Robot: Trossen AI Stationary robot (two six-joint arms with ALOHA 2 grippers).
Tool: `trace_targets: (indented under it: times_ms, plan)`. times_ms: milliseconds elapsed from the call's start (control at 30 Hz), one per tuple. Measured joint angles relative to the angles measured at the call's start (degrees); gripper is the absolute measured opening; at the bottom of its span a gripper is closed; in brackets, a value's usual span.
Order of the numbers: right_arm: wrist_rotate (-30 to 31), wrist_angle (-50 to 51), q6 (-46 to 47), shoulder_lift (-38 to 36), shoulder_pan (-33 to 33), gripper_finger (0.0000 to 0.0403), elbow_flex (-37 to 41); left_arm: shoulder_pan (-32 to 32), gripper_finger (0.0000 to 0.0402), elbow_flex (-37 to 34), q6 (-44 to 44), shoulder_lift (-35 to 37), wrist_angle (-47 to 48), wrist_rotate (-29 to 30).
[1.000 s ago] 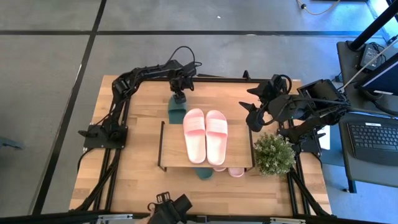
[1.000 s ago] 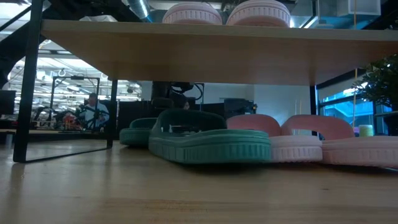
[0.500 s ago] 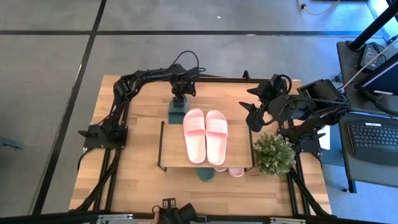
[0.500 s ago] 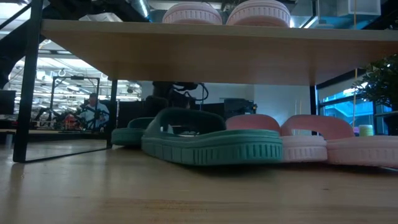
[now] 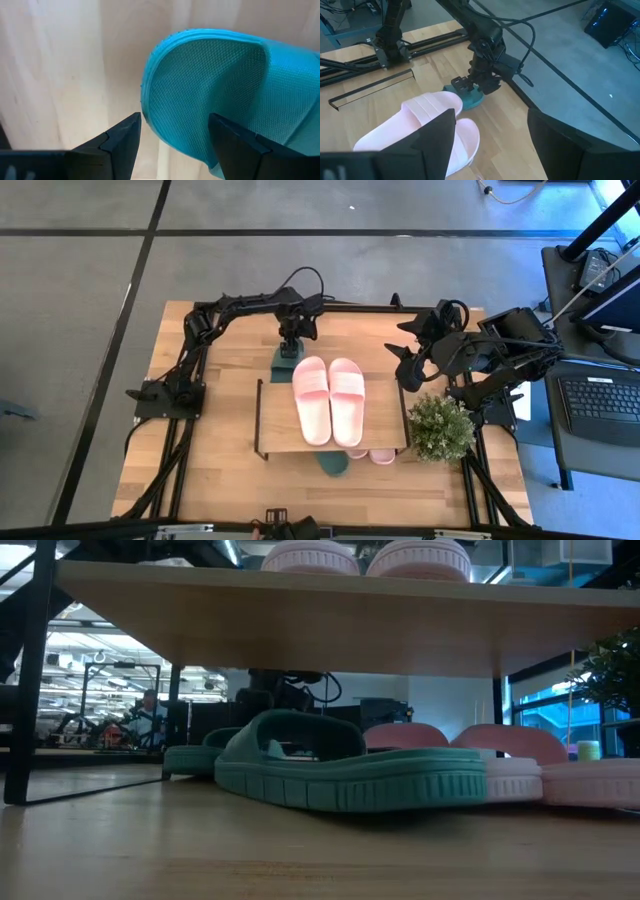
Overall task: Pick and place slides into the shelf
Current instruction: Put the green slipper under the shelf
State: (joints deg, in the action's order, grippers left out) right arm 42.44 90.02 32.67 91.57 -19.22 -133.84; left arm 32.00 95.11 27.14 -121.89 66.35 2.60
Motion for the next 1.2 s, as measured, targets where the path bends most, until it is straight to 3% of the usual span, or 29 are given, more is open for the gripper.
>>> trace_targets:
  times_ms: [900, 1200]
  plan:
    - [0.0, -0.02, -0.3, 0.0, 0.0, 0.0249, 0.0, 0.48, 0.0224, 0.17, -8.81, 0.15, 7.21, -3.73]
    - [-0.04, 0.0, -0.37, -0.02, -0.02, 0.0249, 0.0, 2.2, 0.0224, 1.73, -8.82, 7.83, 5.24, -3.8]
